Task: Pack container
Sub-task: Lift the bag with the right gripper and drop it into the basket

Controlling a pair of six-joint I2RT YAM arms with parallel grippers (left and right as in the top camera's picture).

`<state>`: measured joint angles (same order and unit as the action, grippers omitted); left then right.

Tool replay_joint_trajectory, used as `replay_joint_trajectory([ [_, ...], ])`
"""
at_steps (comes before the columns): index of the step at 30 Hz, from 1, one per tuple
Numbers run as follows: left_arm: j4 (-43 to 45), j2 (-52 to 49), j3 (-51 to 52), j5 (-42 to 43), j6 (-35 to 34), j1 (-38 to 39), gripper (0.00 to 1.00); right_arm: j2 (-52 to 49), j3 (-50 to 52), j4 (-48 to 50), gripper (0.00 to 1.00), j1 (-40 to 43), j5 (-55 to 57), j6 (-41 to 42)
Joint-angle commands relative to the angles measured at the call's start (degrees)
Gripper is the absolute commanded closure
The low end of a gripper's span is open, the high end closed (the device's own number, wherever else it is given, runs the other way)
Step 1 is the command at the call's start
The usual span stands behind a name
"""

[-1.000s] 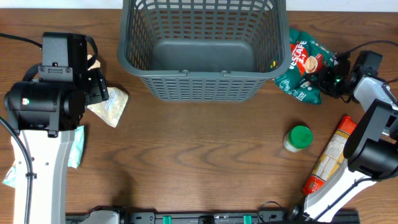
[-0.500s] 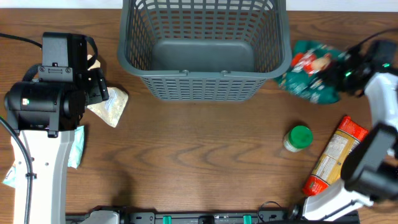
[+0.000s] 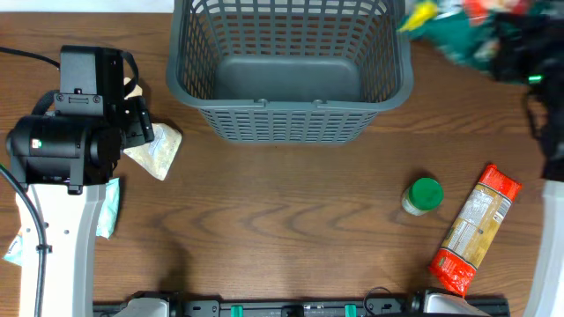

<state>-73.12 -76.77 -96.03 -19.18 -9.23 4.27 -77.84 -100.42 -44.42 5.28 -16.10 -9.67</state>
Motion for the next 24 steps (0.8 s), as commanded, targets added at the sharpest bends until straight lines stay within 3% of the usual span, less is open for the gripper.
replay_joint_trajectory([
  [1,-0.31,-0.37,0.13,0.50,-1.11,-0.24,0.14,-1.53,-0.20,1.01,0.99,-7.48,-5.95,-14.43],
  [7,-1.31,-0.37,0.13,0.50,-1.11,-0.24,0.14,-4.94,-0.20,6.49,0.99,-18.73,2.05,-23.06],
  [13,-1.44,-0.37,0.13,0.66,-1.14,-0.24,0.14,-11.50,-0.20,7.30,0.99,-24.02,2.82,-32.68],
  [24,-1.49,-0.37,0.13,0.74,-1.16,-0.24,0.14,-28.63,-0.20,6.01,0.99,-26.43,3.30,-33.24],
])
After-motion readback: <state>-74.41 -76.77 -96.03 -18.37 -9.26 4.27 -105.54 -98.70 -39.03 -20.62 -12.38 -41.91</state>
